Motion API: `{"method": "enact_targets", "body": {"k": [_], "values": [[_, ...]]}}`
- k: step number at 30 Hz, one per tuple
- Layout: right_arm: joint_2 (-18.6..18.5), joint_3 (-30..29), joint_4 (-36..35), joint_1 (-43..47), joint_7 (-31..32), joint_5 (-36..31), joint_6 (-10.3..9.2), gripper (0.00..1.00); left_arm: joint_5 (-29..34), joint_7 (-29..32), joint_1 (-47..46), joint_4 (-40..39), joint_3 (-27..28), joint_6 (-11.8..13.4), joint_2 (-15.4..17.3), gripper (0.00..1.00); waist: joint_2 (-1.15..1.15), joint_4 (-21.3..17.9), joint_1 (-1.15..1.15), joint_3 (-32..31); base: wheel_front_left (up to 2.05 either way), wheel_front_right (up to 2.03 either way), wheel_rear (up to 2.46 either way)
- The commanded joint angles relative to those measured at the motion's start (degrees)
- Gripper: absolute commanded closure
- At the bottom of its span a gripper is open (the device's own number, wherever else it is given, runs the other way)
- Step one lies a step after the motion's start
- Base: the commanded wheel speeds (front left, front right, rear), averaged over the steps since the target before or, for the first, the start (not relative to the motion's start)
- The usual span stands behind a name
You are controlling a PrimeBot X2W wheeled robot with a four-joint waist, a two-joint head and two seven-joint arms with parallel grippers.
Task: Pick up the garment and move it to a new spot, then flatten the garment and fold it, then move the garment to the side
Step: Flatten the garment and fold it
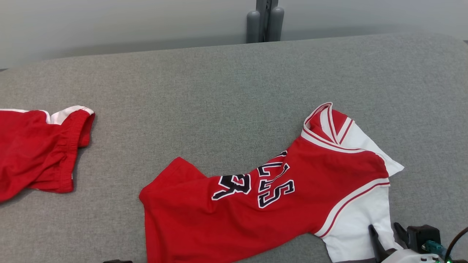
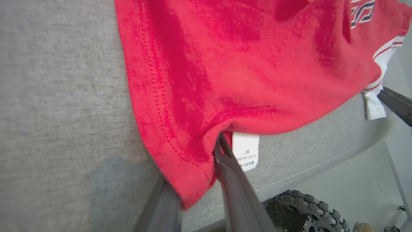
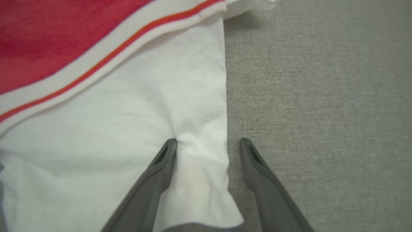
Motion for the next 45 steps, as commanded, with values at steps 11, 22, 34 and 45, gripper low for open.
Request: {"method": "enact_targets", "body": {"k": [11,22,34,45], "values": [[-2.7,6.5,-11.2,-0.5,5.1,17.1,0.05,1.0,-5.4,-3.1,-1.6,-4.3,-2.1,-0.4,1.3,1.0,0.0,-1.1,0.0,-1.0,0.0,0.0,0.0],[-13.0,-1.8,-51.2,-0.7,18.3,43.0,0.01,1.0,-13.5,2.1,-4.8,-33.3,1.6,-0.1,8.9,1.0,0.0,-2.4,0.0,-0.4,0.0,0.0,0.0],[-11.4,-12.8,-42.1,-39.2,29.5,35.7,0.01,1.0,-16.0,12.0,-46.1,-24.1,8.2,0.9,16.3,1.0,0.0,-0.6,0.0,12.0,0.0,0.0,0.0],[-0.8,-10.6,-10.5,-83.3,13.2,15.6,0.0,1.0,-0.5,-4.2,-88.2,12.2,1.0,1.1,9.3,1.0,0.0,0.9,0.0,20.4,0.0,0.0,0.0]]}}
